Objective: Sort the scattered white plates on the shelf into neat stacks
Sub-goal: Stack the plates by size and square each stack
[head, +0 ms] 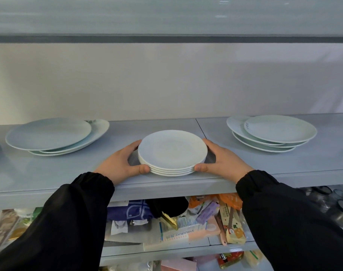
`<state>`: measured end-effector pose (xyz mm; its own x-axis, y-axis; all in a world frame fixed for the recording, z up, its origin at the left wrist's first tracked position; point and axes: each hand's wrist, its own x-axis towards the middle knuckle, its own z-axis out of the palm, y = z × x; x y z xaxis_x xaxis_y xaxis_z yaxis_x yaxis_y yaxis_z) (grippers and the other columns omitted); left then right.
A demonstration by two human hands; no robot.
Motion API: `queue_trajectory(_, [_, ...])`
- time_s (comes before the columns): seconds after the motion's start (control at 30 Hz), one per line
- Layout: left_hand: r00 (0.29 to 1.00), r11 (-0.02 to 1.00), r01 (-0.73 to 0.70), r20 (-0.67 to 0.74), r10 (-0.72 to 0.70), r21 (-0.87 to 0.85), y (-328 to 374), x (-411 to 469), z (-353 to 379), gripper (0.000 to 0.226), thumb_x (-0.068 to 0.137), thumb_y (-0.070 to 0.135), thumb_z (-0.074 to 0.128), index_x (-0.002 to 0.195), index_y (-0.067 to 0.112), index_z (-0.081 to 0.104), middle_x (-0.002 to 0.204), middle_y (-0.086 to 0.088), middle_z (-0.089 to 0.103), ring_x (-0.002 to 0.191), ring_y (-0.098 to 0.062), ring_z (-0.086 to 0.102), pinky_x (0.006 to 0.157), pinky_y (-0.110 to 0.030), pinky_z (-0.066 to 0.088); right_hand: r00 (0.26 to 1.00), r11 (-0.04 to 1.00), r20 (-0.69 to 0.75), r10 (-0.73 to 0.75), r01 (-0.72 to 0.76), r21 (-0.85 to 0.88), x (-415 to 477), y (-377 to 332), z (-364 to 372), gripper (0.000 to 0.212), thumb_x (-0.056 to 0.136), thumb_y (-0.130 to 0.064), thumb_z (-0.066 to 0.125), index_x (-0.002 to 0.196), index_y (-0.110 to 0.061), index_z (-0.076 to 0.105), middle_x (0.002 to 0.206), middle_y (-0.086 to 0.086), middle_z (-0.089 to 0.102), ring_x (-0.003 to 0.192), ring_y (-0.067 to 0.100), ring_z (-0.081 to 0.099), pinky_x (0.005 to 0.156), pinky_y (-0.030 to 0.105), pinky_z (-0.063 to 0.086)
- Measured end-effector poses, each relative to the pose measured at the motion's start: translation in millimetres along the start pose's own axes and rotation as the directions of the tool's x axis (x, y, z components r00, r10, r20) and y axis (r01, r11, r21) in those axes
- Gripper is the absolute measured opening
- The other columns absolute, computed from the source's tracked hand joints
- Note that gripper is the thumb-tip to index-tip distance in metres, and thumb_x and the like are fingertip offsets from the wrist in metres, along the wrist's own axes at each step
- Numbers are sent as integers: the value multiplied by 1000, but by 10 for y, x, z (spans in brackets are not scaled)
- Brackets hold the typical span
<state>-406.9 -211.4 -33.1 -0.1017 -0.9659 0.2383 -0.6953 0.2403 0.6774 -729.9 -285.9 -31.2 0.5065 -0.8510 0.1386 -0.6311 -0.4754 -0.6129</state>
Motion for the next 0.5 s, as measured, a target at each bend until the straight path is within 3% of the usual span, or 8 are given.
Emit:
queue_trajectory(0.13, [1000, 1000, 7, 0, -7, 23, 36, -15, -4, 76, 59, 79, 69, 125, 71, 31, 124, 55, 38, 120, 27, 31, 96, -5, 28, 1000, 1000, 1, 9, -9, 13, -12, -15, -12, 93, 63, -77, 71, 143, -52, 30, 139, -21, 53, 125, 9, 51, 104, 39, 45])
queue_trajectory(0.23, [996, 999, 52, -66, -52, 8, -94, -33, -18, 87, 64, 86, 55, 141, 53, 30, 145, 30, 38, 135, 6, 34, 112, -25, 28, 1000, 1000, 9, 25, -25, -2, -36, -54, -27, 89, 61, -80, 70, 137, -52, 33, 134, -20, 56, 121, 10, 54, 98, 39, 48])
queue_trajectory(0.3, [982, 991, 104, -152, -116, -88, -136, -73, -37, 84, 67, 86, 51, 141, 49, 35, 147, 25, 40, 137, 0, 35, 115, -34, 26, 999, 999, 10, 36, -36, -26, -62, -88, -56, 89, 62, -80, 70, 136, -47, 34, 137, -15, 54, 124, 14, 52, 98, 39, 47])
queue_trajectory(0.4, [938, 986, 91, -321, -131, -136, -34, -118, -13, 66, 72, 76, 51, 134, 54, 43, 144, 21, 46, 136, -5, 40, 110, -34, 30, 998, 997, 17, 55, -54, -50, -168, -77, -143, 109, 67, -77, 69, 152, -30, 21, 158, -4, 32, 143, 18, 33, 112, 38, 35])
queue_trajectory(0.5, [899, 995, 37, -431, -75, -96, 263, -63, 113, 60, 78, 64, 48, 137, 54, 42, 144, 23, 46, 134, -6, 43, 106, -38, 35, 999, 999, 18, 34, -33, -6, -387, 85, -263, 118, 71, -75, 67, 159, -29, 2, 166, -9, 8, 150, 8, 15, 119, 29, 21])
